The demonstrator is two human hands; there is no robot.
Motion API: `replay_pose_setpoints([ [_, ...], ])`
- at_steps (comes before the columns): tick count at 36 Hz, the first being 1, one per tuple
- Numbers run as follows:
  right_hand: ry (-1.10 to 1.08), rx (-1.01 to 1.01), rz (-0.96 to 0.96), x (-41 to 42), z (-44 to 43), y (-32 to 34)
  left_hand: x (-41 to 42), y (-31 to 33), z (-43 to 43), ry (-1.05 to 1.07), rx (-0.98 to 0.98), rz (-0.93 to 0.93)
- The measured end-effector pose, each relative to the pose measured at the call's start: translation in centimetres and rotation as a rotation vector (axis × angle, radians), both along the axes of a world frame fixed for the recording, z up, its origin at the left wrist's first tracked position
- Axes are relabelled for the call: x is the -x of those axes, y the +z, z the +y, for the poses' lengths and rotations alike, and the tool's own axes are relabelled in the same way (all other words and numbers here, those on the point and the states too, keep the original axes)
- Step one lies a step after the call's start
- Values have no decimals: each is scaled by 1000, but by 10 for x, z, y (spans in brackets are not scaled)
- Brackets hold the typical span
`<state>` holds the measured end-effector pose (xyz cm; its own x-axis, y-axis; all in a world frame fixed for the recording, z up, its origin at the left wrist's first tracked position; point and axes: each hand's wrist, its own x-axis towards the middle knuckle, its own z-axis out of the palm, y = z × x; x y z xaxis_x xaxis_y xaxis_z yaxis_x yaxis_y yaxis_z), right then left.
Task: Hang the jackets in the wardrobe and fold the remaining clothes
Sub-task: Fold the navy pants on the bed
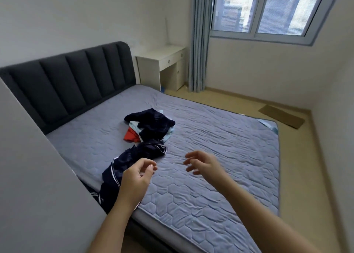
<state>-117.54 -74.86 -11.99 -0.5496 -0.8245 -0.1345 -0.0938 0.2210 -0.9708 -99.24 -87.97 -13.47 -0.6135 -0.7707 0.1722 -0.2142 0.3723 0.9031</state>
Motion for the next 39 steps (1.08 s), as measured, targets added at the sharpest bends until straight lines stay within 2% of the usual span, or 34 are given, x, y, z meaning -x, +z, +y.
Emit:
replay_pose_setpoints([
  [9, -49, -289, -261, 75, -111, -99, 50, -127, -136, 71, -97, -407],
  [15, -176, -400, -436, 104, -200, -168, 77, -199, -231, 69, -175, -623],
  [21, -77, -569, -346, 107, -280, -270, 88, -288, -325, 102, -139, -863],
  [27, -16, -670, -360, 100, -351, -378, 104, -376, -397, 71, 35, -1098],
  [32, 41, -709, -371, 94, -399, -445, 125, -431, -448, 130, 71, -1199],
  [39, 104, -748, -372, 83, -432, -505, 134, -490, -492, 206, 150, -1248],
])
